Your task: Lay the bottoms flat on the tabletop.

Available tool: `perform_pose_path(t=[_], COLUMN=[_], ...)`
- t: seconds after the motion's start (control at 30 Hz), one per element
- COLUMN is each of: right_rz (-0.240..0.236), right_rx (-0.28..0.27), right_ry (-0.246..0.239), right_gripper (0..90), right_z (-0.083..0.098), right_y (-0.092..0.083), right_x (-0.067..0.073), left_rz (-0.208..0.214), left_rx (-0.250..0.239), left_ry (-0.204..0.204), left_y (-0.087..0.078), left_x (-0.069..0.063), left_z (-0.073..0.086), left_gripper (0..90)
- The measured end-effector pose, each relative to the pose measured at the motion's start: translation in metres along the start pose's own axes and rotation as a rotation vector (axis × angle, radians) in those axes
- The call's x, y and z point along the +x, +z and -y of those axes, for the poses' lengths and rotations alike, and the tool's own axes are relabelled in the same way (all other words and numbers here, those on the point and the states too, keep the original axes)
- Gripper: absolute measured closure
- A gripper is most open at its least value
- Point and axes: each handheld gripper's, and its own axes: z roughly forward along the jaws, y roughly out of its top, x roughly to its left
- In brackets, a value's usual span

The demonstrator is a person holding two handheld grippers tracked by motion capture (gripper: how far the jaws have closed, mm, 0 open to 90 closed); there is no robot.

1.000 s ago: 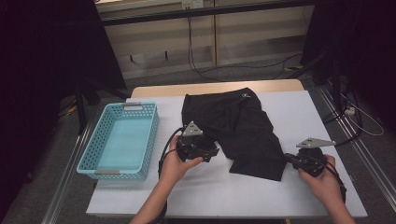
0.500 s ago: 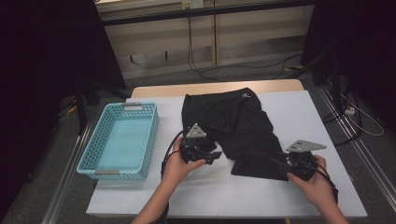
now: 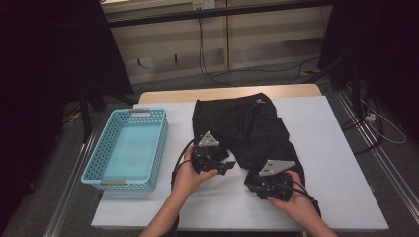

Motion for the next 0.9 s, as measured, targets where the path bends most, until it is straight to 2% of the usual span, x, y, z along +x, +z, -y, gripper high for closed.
perform_pose_path(t=[0.1, 0.13, 0.17, 0.2, 0.23, 0.4, 0.5, 0.6, 0.7, 0.9], right_rz=[0.026, 0.031, 0.029, 0.029, 0.026, -0.012, -0.027, -0.017, -0.012, 0.017], right_rx=[-0.026, -0.028, -0.028, -0.028, -0.022, -0.001, -0.055, -0.108, -0.142, -0.197], right_ry=[-0.007, 0.0, -0.004, -0.004, -0.005, 0.009, 0.047, 0.07, 0.097, 0.15], right_gripper=[66.1, 71.1, 82.6, 82.6, 89.2, 90.0, 90.0, 90.0, 90.0, 90.0], right_z=[0.0, 0.0, -0.001, -0.001, -0.002, -0.004, -0.005, -0.006, -0.003, 0.003], right_y=[0.004, 0.005, 0.006, 0.006, 0.005, -0.002, -0.017, -0.032, -0.045, -0.063], right_x=[-0.001, -0.001, -0.003, -0.003, -0.004, -0.008, -0.011, -0.016, -0.022, -0.032], left_rz=[0.003, 0.004, 0.003, 0.004, 0.004, -0.002, 0.006, 0.008, 0.022, 0.032], left_rx=[0.0, 0.001, 0.0, 0.0, -0.002, -0.004, -0.004, 0.0, -0.004, 0.004], left_ry=[0.0, 0.004, 0.006, 0.005, 0.004, 0.003, 0.0, 0.006, 0.001, 0.019], left_y=[0.0, 0.0, 0.0, 0.001, 0.001, 0.0, 0.001, 0.002, 0.003, 0.008], left_x=[0.0, 0.0, -0.001, -0.001, -0.001, -0.002, -0.002, -0.003, -0.006, -0.009], left_z=[-0.001, -0.001, -0.001, -0.001, -0.001, 0.0, 0.0, -0.001, -0.002, -0.002], left_gripper=[19.1, 19.1, 19.2, 19.2, 19.2, 19.2, 19.8, 20.1, 21.3, 25.3])
